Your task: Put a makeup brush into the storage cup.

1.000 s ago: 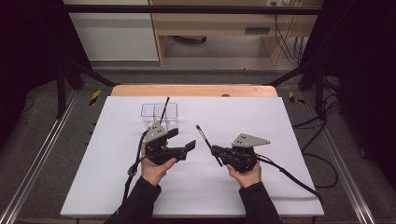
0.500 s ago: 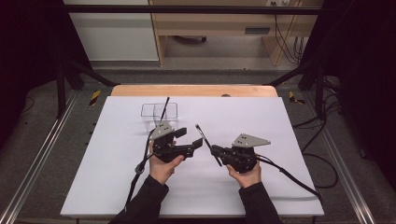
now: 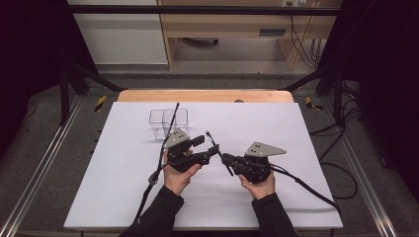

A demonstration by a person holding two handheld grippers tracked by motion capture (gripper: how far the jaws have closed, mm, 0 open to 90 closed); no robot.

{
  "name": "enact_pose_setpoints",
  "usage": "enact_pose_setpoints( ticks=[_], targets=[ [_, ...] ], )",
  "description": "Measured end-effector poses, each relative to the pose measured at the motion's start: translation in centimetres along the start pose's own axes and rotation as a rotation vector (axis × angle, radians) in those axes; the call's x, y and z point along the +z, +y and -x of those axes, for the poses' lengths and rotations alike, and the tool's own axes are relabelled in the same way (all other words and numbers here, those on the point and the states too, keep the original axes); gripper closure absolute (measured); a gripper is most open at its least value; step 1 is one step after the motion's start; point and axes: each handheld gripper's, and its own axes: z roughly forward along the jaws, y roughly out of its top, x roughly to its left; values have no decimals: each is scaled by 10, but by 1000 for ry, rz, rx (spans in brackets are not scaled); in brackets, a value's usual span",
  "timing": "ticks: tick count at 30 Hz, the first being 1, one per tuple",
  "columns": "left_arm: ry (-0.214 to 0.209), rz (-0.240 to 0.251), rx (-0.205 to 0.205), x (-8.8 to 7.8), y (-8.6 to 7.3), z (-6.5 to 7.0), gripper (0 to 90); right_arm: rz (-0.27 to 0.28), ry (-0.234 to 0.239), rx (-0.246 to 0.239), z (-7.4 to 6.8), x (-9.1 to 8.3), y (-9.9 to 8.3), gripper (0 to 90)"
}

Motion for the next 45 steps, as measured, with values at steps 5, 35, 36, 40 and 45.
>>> enact_pose_setpoints(
  ticks=[5,35,36,40,45],
  targets=[
    [-5,4,-25,2,-1,1,416,7,1,0,-1,0,0,844],
    [-108,10,-77,5,-5,11,825,17,23,-5,-5,5,-2,840],
    [-105,11,-67,5,-5,12,826,16,25,-5,-5,5,-2,838],
    [-98,16,-52,4,-5,12,829,20,25,-9,-5,5,-2,833],
    [-81,16,-32,1,-4,12,829,27,9,-11,-5,5,-1,768]
  ],
)
